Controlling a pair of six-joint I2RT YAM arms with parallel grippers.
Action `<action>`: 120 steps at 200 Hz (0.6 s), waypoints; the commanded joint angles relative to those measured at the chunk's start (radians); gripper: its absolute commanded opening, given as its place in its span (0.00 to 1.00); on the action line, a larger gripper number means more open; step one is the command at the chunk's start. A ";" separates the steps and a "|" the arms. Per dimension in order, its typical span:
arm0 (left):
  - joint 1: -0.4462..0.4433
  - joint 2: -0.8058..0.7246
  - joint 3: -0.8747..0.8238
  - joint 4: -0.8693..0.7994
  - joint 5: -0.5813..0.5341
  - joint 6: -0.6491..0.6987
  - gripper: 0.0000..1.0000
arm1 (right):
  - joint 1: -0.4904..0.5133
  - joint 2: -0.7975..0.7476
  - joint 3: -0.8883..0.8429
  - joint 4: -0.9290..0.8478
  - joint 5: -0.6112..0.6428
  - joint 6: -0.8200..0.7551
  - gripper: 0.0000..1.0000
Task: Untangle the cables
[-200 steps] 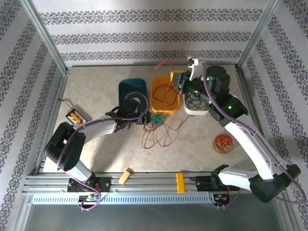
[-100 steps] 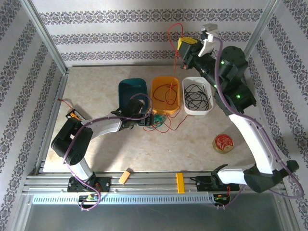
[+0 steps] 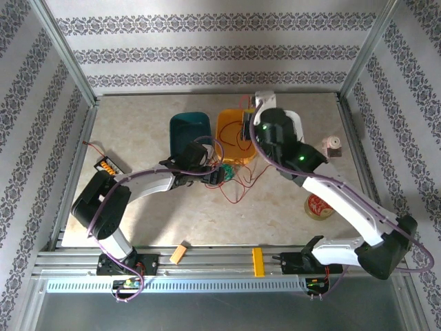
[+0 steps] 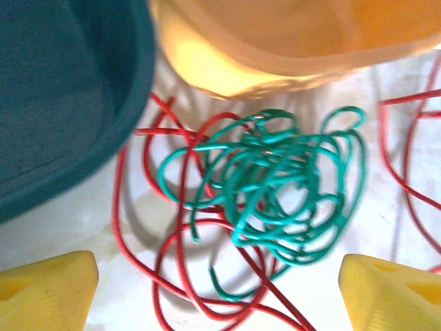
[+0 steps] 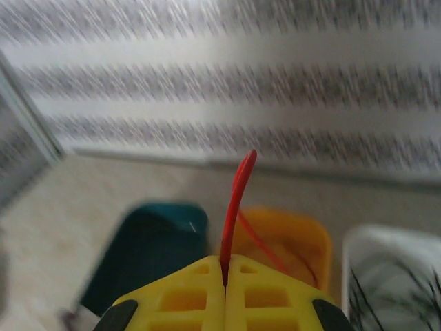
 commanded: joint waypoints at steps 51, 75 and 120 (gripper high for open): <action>-0.141 -0.015 0.098 -0.005 0.044 0.199 0.93 | 0.000 -0.092 -0.079 -0.004 0.107 0.171 0.05; -0.144 0.093 0.146 0.020 -0.040 0.131 0.88 | -0.002 -0.114 -0.065 -0.006 0.094 0.183 0.05; -0.146 0.226 0.222 -0.099 -0.271 0.100 0.68 | -0.047 -0.185 -0.025 -0.022 0.063 0.208 0.06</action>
